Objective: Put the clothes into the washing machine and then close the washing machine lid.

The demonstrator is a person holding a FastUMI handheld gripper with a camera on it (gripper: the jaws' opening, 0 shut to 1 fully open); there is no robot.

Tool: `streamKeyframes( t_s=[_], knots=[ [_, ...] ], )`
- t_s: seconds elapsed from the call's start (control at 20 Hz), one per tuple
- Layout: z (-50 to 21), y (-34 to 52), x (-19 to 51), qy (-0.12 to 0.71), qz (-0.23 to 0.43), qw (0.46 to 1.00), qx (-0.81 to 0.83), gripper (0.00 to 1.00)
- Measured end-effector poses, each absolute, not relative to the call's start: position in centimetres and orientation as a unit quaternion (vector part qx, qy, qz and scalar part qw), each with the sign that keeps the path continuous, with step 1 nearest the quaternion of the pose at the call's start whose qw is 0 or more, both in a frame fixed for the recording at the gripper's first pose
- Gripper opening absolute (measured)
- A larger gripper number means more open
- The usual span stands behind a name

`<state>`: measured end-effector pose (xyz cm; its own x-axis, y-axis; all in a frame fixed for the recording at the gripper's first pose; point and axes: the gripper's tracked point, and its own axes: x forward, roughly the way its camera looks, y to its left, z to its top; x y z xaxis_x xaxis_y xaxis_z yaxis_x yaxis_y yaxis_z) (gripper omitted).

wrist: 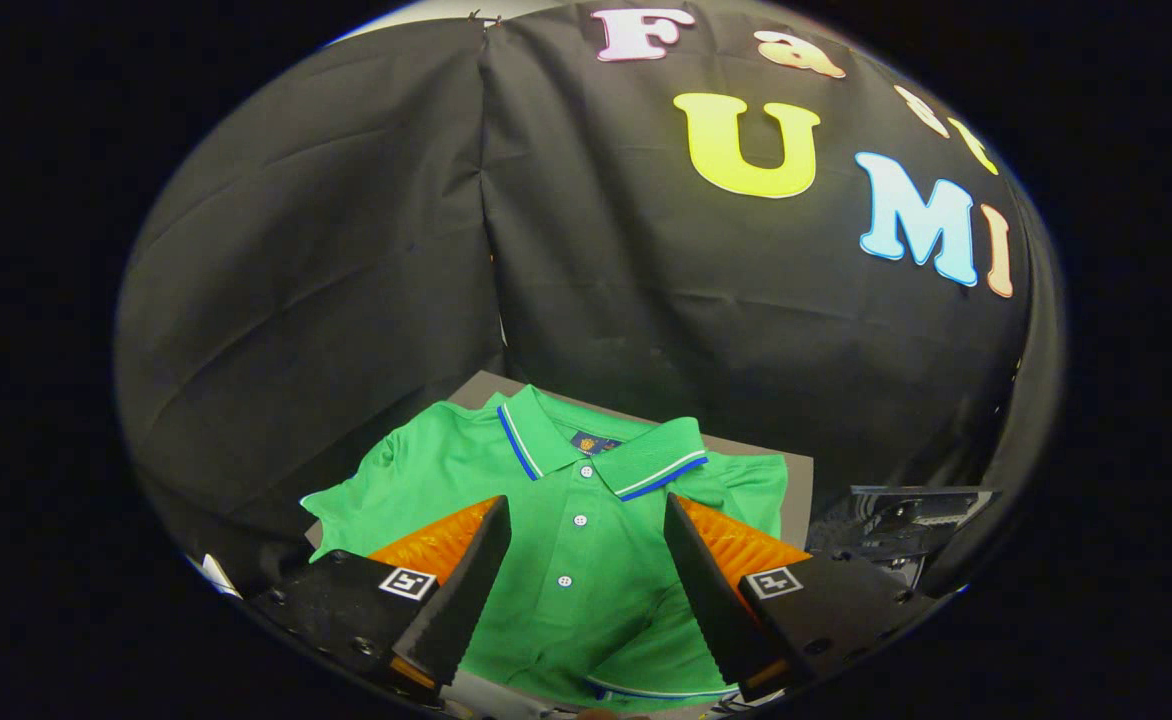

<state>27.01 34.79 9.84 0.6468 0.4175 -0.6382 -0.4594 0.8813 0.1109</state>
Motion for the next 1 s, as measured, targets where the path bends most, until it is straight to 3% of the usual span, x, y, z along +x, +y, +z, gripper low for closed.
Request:
streamKeyframes(
  t_s=[1.0],
  knots=[
    [3.8,37.1,27.1,0.384,0.25,0.885,-0.085,0.97]
  ],
)
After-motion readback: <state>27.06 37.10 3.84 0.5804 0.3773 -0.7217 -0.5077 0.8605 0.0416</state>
